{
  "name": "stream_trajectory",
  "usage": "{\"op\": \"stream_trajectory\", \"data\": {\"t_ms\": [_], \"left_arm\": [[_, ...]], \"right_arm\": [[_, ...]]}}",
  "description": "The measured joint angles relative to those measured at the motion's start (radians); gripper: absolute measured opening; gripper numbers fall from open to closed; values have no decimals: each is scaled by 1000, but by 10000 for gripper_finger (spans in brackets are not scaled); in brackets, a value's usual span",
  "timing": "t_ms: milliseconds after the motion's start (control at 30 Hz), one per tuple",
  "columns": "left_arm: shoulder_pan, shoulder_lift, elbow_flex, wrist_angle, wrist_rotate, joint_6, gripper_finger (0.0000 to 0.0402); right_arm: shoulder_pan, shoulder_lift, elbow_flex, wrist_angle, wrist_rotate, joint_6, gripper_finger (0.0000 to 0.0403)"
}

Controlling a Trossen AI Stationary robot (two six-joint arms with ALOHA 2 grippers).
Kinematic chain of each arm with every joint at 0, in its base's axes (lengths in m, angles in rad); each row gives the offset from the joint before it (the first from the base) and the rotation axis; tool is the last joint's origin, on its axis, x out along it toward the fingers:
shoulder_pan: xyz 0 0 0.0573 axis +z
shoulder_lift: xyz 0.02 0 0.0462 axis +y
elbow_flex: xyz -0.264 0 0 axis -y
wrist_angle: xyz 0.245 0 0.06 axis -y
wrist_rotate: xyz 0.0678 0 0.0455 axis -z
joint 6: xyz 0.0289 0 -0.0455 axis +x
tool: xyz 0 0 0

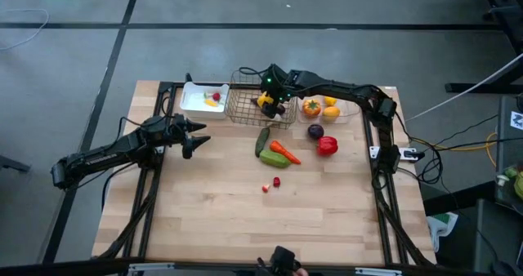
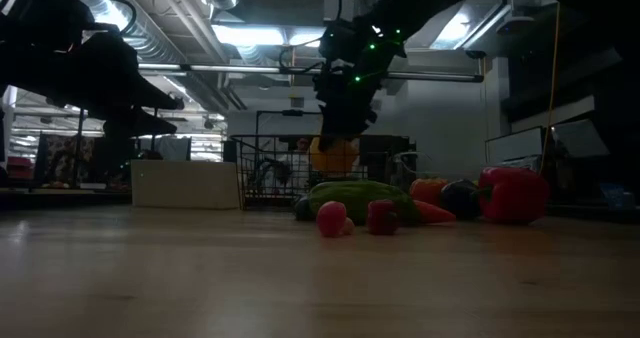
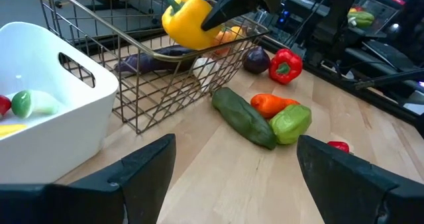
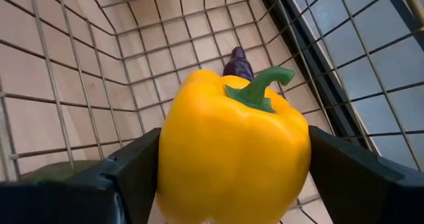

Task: Sort produce into baskets
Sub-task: Put the yellow bell pepper into the wire basket, then put the red mushroom into the white bin

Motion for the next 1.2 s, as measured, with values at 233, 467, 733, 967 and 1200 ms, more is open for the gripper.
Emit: {"op": "stream_trajectory", "data": {"t_ms": [233, 467, 733, 967, 1200], "left_arm": [[0, 0, 0, 0, 0, 0, 310], [0, 0, 0, 0, 0, 0, 310], [0, 0, 0, 0, 0, -11, 310], [0, 0, -1, 11, 0, -77, 310], [-44, 11, -3, 208, 0, -85, 310]], "right_arm": [[0, 0, 0, 3, 5, 0, 329], [6, 0, 0, 0, -29, -3, 389], [14, 0, 0, -1, 77, -7, 375], [14, -35, 0, -23, 101, -34, 376], [21, -174, 0, -55, 148, -81, 376]]}}
